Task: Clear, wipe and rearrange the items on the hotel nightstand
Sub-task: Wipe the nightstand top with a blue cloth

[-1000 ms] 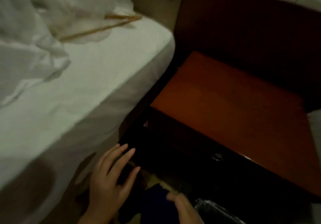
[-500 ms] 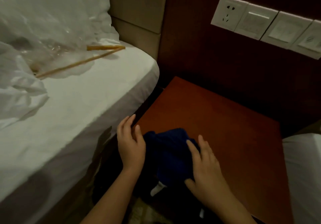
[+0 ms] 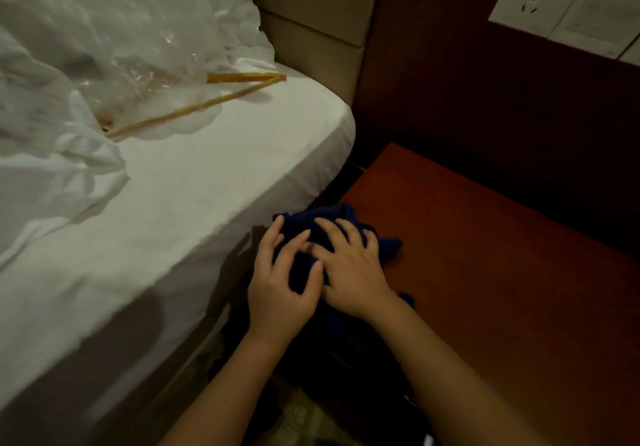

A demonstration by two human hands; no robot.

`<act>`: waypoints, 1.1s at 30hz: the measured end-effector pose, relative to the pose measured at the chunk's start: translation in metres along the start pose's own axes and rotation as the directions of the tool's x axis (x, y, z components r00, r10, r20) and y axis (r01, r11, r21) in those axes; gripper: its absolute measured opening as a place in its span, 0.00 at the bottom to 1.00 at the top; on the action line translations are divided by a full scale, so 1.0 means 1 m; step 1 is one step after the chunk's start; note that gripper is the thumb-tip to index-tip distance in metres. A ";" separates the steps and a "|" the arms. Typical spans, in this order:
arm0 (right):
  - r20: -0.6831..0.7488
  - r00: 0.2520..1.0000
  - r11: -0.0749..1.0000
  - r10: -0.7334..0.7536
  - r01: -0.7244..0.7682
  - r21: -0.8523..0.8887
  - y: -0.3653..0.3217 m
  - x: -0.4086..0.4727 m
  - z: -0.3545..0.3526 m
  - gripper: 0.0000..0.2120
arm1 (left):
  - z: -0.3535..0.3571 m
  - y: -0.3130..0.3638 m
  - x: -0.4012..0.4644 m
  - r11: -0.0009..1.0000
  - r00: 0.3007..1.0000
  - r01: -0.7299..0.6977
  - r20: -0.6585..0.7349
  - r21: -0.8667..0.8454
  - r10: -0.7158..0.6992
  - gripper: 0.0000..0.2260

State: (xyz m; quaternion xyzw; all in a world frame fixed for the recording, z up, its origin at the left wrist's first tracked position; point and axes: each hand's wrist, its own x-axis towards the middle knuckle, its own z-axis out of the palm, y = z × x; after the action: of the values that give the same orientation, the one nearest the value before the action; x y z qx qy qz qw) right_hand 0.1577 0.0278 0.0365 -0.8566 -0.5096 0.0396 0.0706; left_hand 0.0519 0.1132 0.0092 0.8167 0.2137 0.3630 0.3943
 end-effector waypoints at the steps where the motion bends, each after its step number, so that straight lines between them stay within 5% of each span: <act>1: -0.009 1.000 1.000 0.014 -0.014 -0.016 0.005 0.003 -0.002 0.31 | 0.000 0.001 0.000 1.000 1.000 -0.007 0.009 0.021 0.007 0.20; 7: -0.047 0.968 0.962 0.248 -0.251 -0.110 0.049 -0.026 -0.002 0.29 | 0.004 0.004 0.016 0.992 0.996 0.073 -0.056 0.098 -0.068 0.19; 11: -0.125 0.980 0.969 0.158 -0.178 -0.170 0.043 -0.059 0.012 0.29 | 0.025 0.005 0.029 0.964 0.997 0.064 0.015 0.256 -0.070 0.18; 14: -0.142 0.978 0.969 0.155 -0.178 -0.169 0.078 -0.025 0.008 0.29 | 0.036 0.001 0.030 0.933 0.997 -0.007 0.073 0.361 -0.020 0.18; 20: -0.172 0.881 0.881 0.441 -0.461 -0.103 0.173 0.092 -0.009 0.28 | 0.040 -0.009 0.032 0.881 0.956 -0.184 0.286 0.436 0.059 0.21; 24: -0.184 0.855 0.858 0.486 -0.506 -0.087 0.213 0.137 -0.016 0.24 | 0.037 -0.010 0.032 0.897 0.959 -0.156 0.283 0.414 0.036 0.20; 33: -0.159 0.877 0.876 0.453 -0.471 -0.102 0.164 0.087 -0.012 0.26 | 0.036 -0.007 0.034 0.877 0.955 -0.186 0.292 0.442 0.055 0.19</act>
State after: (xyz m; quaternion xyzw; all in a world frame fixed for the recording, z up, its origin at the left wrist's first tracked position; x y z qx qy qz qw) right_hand 0.3435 0.0259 0.0218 -0.9570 -0.2860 -0.0357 0.0329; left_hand 0.1003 0.1215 0.0023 0.9408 0.1868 0.2102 0.1891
